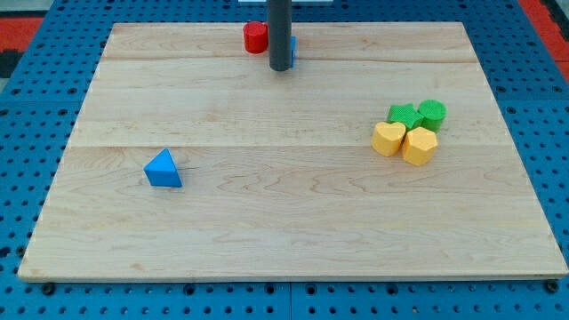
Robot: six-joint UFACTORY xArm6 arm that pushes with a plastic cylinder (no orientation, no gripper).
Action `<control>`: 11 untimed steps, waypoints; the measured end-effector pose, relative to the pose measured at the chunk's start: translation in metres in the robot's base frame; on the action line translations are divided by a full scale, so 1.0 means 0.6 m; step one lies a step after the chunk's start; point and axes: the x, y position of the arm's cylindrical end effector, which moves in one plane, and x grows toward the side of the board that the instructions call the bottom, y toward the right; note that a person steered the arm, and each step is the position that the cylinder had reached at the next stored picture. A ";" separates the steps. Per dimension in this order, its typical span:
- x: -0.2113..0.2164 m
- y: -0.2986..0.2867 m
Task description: Push the blue triangle closer to blue cube
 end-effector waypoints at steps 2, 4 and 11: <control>0.217 0.022; 0.385 -0.170; 0.065 -0.152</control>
